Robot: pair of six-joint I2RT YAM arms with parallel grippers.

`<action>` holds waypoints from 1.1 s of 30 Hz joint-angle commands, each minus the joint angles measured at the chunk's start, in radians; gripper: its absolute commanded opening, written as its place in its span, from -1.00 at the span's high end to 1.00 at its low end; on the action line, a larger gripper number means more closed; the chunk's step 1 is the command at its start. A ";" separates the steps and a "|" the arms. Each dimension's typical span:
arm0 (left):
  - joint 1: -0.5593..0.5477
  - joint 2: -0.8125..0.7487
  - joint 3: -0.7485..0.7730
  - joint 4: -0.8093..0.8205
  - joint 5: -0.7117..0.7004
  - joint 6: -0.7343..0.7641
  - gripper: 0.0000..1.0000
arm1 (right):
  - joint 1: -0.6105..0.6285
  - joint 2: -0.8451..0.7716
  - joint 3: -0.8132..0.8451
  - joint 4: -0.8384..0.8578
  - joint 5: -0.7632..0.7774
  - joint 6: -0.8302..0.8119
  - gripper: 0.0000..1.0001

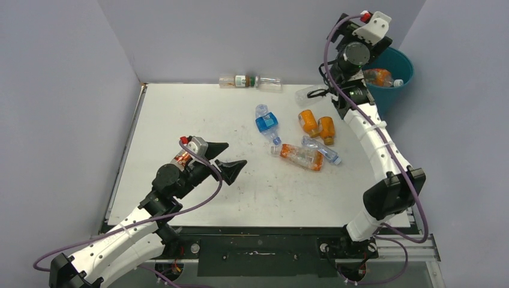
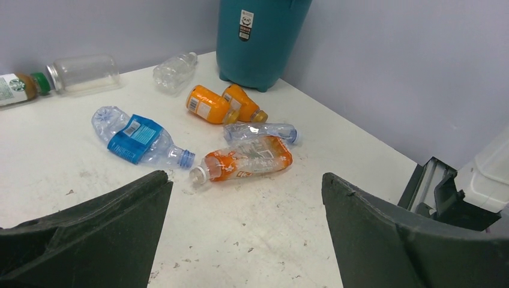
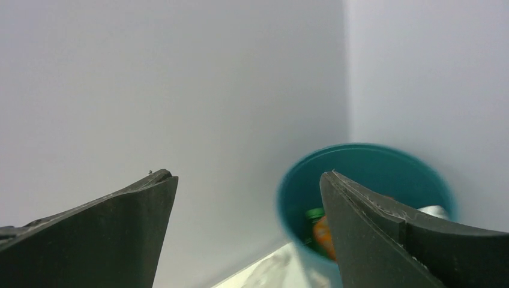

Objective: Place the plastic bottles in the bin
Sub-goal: Place the plastic bottle in the trash bin, then pick up the plastic bottle at the center of the board.

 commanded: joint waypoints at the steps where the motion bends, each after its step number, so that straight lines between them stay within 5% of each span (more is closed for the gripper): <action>1: 0.004 0.007 0.034 -0.003 -0.044 -0.020 -0.92 | 0.144 -0.122 -0.080 -0.089 -0.236 0.083 -0.87; 11: -0.006 0.009 0.128 -0.205 -0.206 -0.005 -0.92 | 0.423 -0.269 -0.534 -0.304 -0.388 0.286 -0.86; 14: -0.015 0.017 0.144 -0.239 -0.215 0.019 -0.92 | 0.409 -0.305 -0.696 -0.321 -0.401 0.346 -0.87; 19: -0.015 0.027 0.159 -0.262 -0.205 0.026 -0.93 | 0.238 -0.282 -0.871 -0.283 -0.660 0.380 -0.87; 23: -0.018 0.028 0.154 -0.259 -0.200 0.033 -0.92 | 0.215 -0.156 -0.862 -0.228 -0.792 0.334 -0.87; 33: -0.063 0.020 0.146 -0.263 -0.226 0.074 -0.92 | 0.225 0.141 -0.650 -0.212 -0.777 0.260 -0.83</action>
